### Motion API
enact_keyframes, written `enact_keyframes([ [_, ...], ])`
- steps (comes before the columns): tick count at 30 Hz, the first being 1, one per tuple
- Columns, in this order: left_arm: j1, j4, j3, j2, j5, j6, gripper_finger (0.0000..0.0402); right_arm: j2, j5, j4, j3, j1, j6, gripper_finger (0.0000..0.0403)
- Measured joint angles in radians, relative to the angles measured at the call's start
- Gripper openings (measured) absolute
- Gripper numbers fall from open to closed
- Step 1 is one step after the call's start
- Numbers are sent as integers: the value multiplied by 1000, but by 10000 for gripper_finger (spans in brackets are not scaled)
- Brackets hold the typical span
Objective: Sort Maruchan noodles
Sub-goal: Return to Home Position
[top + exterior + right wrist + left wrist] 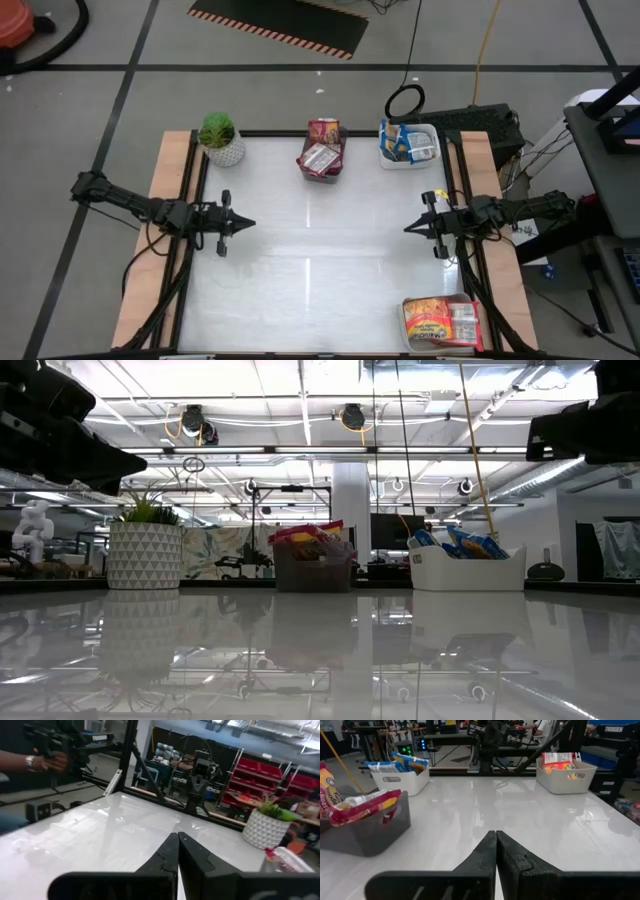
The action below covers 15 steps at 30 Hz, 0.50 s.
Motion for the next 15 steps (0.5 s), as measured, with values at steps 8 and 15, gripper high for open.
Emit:
enact_keyframes([
  [8,1,-2,0,0,0,-2,8,0,-108,17,0,-105,-46,0],
  [15,1,-3,0,0,-19,2,8,0,-110,17,0,-177,-29,0],
])
